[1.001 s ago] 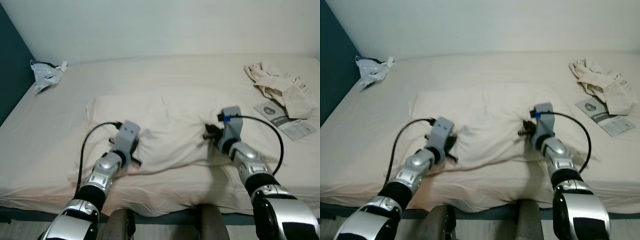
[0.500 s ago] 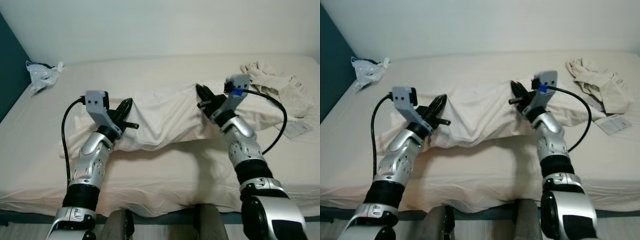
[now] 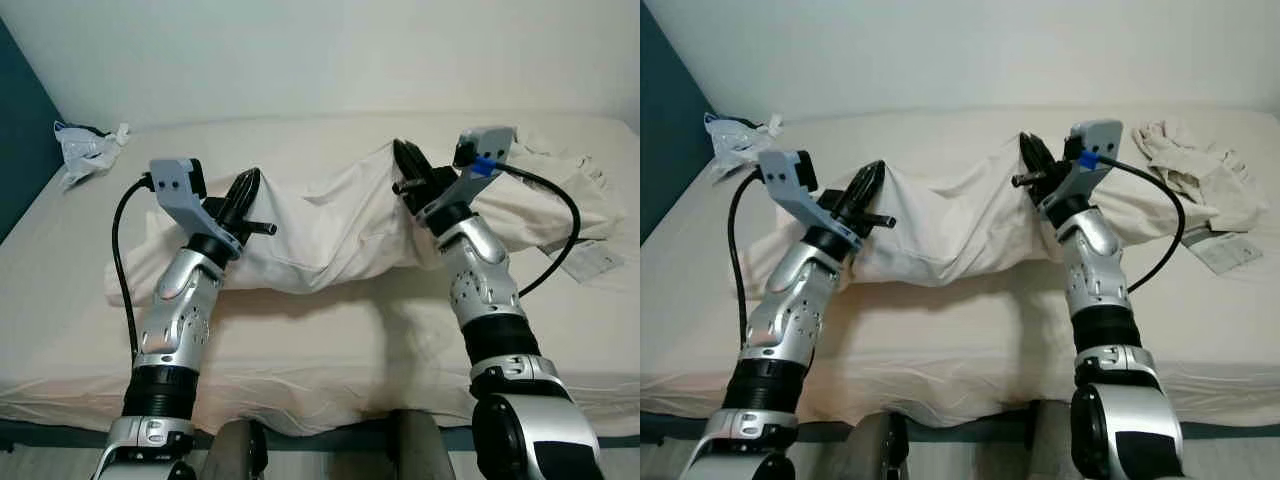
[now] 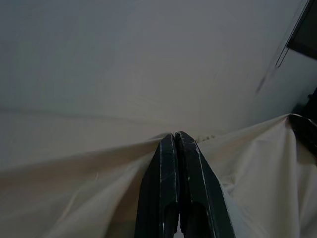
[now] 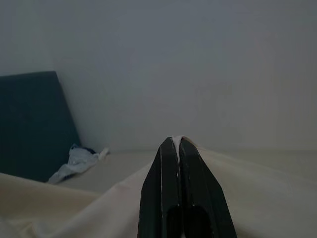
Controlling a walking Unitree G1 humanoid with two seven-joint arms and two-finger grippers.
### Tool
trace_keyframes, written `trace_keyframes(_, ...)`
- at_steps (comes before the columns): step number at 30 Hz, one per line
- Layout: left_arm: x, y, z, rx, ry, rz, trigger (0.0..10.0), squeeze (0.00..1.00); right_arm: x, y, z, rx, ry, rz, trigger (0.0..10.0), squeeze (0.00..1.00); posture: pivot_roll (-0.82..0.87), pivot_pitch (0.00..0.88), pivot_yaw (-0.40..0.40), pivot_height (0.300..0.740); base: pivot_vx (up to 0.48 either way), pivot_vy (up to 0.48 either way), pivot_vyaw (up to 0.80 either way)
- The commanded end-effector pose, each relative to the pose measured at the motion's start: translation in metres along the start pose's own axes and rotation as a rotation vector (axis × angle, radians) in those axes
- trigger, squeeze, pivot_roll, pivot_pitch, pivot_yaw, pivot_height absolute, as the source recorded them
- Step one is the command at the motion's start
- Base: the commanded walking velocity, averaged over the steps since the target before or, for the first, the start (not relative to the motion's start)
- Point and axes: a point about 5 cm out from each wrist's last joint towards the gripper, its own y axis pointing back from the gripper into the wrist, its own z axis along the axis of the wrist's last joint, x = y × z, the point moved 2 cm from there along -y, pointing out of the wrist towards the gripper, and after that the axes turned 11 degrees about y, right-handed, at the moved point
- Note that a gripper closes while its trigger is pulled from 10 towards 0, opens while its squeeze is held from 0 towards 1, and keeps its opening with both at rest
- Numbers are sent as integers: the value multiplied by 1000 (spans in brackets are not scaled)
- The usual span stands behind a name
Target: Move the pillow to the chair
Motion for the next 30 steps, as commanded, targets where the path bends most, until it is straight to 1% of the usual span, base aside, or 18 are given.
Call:
trace_keyframes(1,-14,-7,11,-50,6,-52,2353,0,9,-9,14,-52,6,36,10000,0,-8,68,21,592,0,0,0)
trace_keyframes(4,-18,-10,18,-81,18,-56,1686,0,9,-11,21,-80,0,24,10000,0,-11,69,20,592,0,0,0)
trace_keyframes(8,-21,-12,21,-91,25,-71,1686,0,9,-12,27,-102,-6,17,10000,0,-10,71,20,592,0,0,0)
trace_keyframes(9,-24,-12,22,-89,26,-83,0,0,13,-14,32,-116,-7,30,10000,0,-13,72,19,592,0,0,0)
trace_keyframes(12,-24,-12,22,-83,24,-88,0,0,15,-15,33,-118,-7,43,10000,0,-14,73,18,592,0,0,0)
trace_keyframes(16,-20,-9,9,-11,-43,-62,0,0,17,-11,17,-50,21,43,10000,0,-13,75,15,592,0,0,0)
trace_keyframes(17,-16,-6,0,36,-73,-38,6745,0,16,-6,6,0,38,29,10000,0,-13,77,14,592,0,0,0)
trace_keyframes(18,-12,-3,-10,81,-108,-8,10000,0,16,0,-5,56,89,12,10000,0,-13,77,14,592,0,0,0)
trace_keyframes(19,-9,1,-18,116,-140,12,10000,0,15,5,-16,103,134,6,10000,0,-12,77,14,592,0,0,0)
trace_keyframes(20,1,11,-37,200,-188,49,10000,0,13,20,-45,246,192,-13,10000,0,-12,80,14,592,0,0,0)
trace_keyframes(21,1,11,-37,200,-188,49,10000,0,13,20,-45,246,192,-13,10000,0,-12,80,14,592,0,0,0)
trace_keyframes(22,8,19,-50,258,-230,74,10000,0,10,31,-62,332,210,-36,10000,0,-12,81,15,592,0,0,0)
trace_keyframes(24,23,40,-78,414,-353,118,10000,0,5,59,-99,536,247,-64,10000,0,-13,85,17,592,0,0,0)
trace_keyframes(26,33,59,-94,504,-394,159,10000,0,0,87,-122,651,216,-112,10000,0,-11,91,18,592,0,0,0)
trace_keyframes(27,35,64,-96,518,-390,178,10000,0,-2,97,-127,669,199,-138,10000,376,-9,93,19,592,0,0,0)
trace_keyframes(28,35,64,-96,518,-390,178,10000,0,-2,97,-127,669,199,-138,10000,376,-9,93,19,592,0,0,0)
trace_keyframes(29,36,68,-97,524,-373,183,10000,1000,-5,106,-130,685,171,-171,10000,1000,-8,97,21,592,0,0,0)
trace_keyframes(30,36,68,-97,524,-373,183,10000,1000,-5,106,-130,685,171,-171,10000,1000,-8,97,21,592,0,0,0)
